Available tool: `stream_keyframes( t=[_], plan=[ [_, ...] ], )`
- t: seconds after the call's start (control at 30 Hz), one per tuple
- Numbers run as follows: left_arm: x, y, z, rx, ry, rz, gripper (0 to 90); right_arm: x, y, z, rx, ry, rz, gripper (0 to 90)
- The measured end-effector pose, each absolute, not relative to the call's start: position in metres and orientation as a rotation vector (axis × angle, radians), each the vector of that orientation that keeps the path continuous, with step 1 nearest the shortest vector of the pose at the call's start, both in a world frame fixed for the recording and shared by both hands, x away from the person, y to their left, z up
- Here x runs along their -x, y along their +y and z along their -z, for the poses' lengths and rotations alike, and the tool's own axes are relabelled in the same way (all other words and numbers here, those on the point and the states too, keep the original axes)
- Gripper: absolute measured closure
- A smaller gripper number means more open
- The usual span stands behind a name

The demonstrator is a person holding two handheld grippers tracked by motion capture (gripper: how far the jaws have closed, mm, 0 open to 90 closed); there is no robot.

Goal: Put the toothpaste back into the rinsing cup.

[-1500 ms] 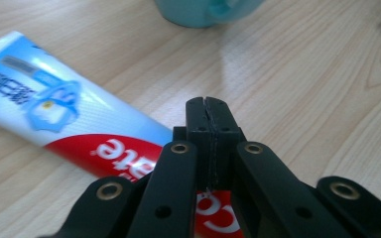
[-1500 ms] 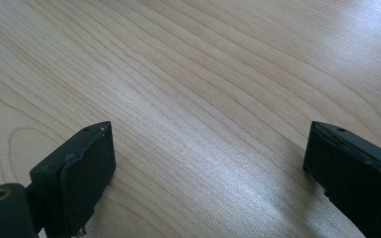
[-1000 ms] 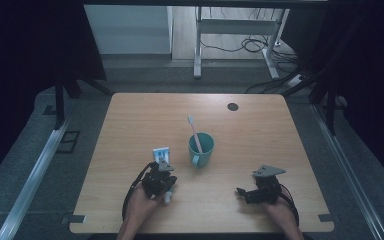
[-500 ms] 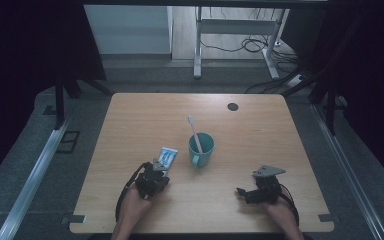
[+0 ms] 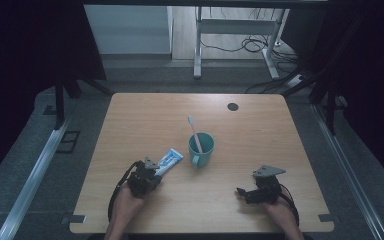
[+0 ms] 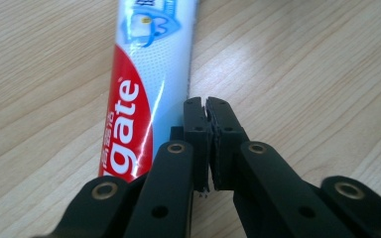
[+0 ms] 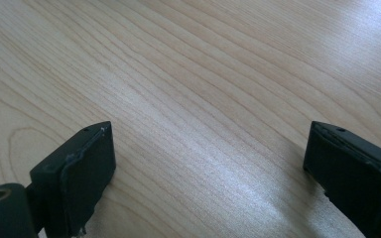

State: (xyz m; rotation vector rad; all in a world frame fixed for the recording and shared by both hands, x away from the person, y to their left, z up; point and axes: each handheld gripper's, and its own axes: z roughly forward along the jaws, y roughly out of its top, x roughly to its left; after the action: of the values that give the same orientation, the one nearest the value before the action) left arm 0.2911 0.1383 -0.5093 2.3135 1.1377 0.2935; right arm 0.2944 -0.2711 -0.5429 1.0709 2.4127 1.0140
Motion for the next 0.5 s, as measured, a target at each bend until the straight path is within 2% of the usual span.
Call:
stream_keyframes(
  t=[0.23,0.5],
  plan=[
    [-0.293,0.138,0.506,-2.317,1.109,-0.265,81.1,-0.294,-0.271,0.543,-1.071,2.413,-1.014,5.6],
    [-0.297,0.138,0.492,-2.341,1.073,-0.276,57.7,-0.294,-0.271,0.543,-1.075,2.413,-1.013,5.6]
  ],
)
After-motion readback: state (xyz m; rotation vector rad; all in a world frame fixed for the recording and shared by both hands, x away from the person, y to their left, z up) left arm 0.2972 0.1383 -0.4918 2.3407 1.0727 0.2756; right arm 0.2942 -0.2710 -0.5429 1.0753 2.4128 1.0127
